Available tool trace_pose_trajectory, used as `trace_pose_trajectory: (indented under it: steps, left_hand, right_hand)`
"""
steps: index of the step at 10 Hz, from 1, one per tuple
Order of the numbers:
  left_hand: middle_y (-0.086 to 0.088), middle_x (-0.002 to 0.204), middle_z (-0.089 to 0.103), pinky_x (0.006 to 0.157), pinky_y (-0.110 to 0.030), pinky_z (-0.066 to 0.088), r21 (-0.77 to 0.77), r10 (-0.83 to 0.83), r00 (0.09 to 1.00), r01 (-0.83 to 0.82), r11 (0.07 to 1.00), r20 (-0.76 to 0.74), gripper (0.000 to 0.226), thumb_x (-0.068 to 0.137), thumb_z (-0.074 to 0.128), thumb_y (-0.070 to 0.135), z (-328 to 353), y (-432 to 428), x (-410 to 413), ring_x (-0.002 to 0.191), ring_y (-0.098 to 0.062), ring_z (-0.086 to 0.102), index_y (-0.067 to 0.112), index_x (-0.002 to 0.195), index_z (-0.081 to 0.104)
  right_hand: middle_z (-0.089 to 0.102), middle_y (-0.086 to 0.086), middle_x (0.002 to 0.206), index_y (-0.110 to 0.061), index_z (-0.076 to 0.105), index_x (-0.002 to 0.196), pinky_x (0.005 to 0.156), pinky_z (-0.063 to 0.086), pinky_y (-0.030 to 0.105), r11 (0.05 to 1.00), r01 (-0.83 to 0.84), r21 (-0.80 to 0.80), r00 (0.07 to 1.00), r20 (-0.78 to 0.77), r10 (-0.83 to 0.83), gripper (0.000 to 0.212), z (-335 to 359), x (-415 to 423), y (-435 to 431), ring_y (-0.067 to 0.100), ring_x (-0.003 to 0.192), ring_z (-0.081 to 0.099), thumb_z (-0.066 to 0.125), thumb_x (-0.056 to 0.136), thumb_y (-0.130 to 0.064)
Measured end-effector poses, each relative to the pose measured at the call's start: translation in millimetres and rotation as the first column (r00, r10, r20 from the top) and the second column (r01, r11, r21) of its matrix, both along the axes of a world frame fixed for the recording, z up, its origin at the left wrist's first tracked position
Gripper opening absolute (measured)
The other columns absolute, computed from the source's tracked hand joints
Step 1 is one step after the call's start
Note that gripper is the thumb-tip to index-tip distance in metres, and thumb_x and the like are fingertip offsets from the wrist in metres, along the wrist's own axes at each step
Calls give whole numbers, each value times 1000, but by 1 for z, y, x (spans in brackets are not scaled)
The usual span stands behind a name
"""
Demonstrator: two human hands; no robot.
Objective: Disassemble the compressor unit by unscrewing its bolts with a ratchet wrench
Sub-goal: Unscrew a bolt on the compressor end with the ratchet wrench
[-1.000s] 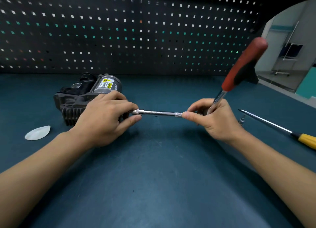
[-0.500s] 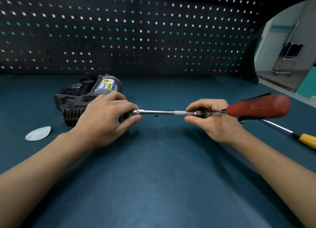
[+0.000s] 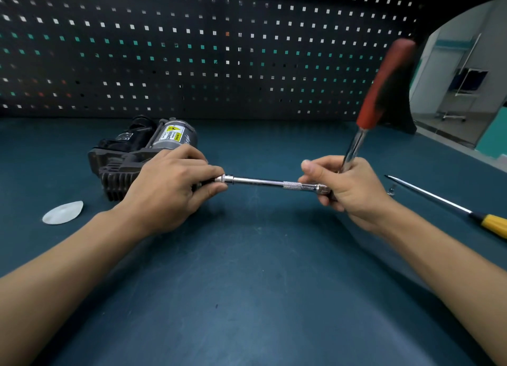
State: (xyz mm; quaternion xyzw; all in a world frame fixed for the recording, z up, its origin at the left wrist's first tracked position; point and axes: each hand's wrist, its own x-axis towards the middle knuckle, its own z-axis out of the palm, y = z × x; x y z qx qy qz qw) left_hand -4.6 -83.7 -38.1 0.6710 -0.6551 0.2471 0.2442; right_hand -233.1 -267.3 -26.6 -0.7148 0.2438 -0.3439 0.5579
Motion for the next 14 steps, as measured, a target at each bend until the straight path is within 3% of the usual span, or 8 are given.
trace_pose_trajectory:
  steps: [1, 3, 6, 8, 9, 10, 11, 14]
  left_hand:
    - [14, 76, 63, 72, -40, 49, -5, -9, 1000, 9, 1000, -4, 38, 94, 43, 53, 0, 0, 0, 93, -16, 55, 28, 97, 72]
    - [14, 75, 62, 72, -39, 47, 3, -15, 1000, 15, 1000, 2, 38, 94, 43, 53, 1, 1, -1, 94, -15, 55, 27, 97, 72]
    - [15, 76, 63, 72, -38, 47, -14, -13, 1000, 13, 1000, 9, 40, 93, 44, 52, 1, 1, -2, 94, -17, 56, 25, 97, 73]
    - [15, 76, 63, 72, -40, 48, -15, -16, 1000, 16, 1000, 3, 39, 94, 44, 52, 1, 0, -1, 94, -17, 56, 25, 96, 73]
    - [14, 76, 63, 72, -40, 48, -19, -16, 1000, 16, 1000, 3, 39, 94, 44, 52, 1, 0, -1, 94, -17, 56, 25, 96, 73]
    - [14, 75, 63, 72, -40, 48, -8, -19, 1000, 19, 1000, 2, 39, 94, 44, 52, 1, 0, -1, 94, -16, 56, 26, 97, 73]
    - [14, 76, 63, 72, -38, 47, -7, -14, 1000, 14, 1000, 11, 39, 93, 44, 53, 0, 0, 0, 94, -15, 55, 27, 98, 73]
    - [16, 79, 64, 74, -36, 44, -18, 14, 999, -13, 1000, 45, 37, 91, 45, 52, -2, -1, 0, 96, -16, 55, 25, 96, 70]
  right_hand:
    - [77, 7, 82, -13, 69, 84, 34, 24, 16, 991, 47, 125, 997, -72, -38, 51, 3, 1, 1, 12, 38, 44, 76, 63, -59]
    - [75, 6, 79, -12, 65, 91, 32, 20, 15, 952, 22, 304, 995, -95, 7, 28, 5, -1, -1, 9, 36, 39, 67, 92, -40]
    - [69, 0, 80, -12, 57, 93, 27, 18, 14, 849, -10, 528, 996, -70, 56, 25, 4, -1, -4, 3, 32, 28, 66, 91, -35]
    - [54, -5, 64, -12, 61, 87, 24, 17, 14, 729, -73, 681, 989, -44, 140, 28, 8, -2, -7, 2, 29, 26, 67, 86, -39]
    - [63, 0, 76, -11, 62, 81, 24, 17, 14, 675, -93, 732, 988, -18, 155, 30, 7, -3, -9, 2, 28, 27, 67, 89, -39]
    - [59, -1, 74, -11, 60, 83, 24, 18, 14, 692, -75, 718, 987, -44, 153, 30, 5, -2, -9, 2, 28, 27, 68, 89, -40]
    - [51, -5, 60, -15, 56, 87, 28, 19, 15, 800, -30, 600, 989, -97, 110, 31, 1, 0, -7, 2, 32, 27, 75, 78, -38]
    - [76, 10, 82, -22, 51, 74, 39, 28, 19, 964, -31, 265, 998, -42, 43, 37, -1, 1, -3, 10, 38, 37, 78, 64, -44]
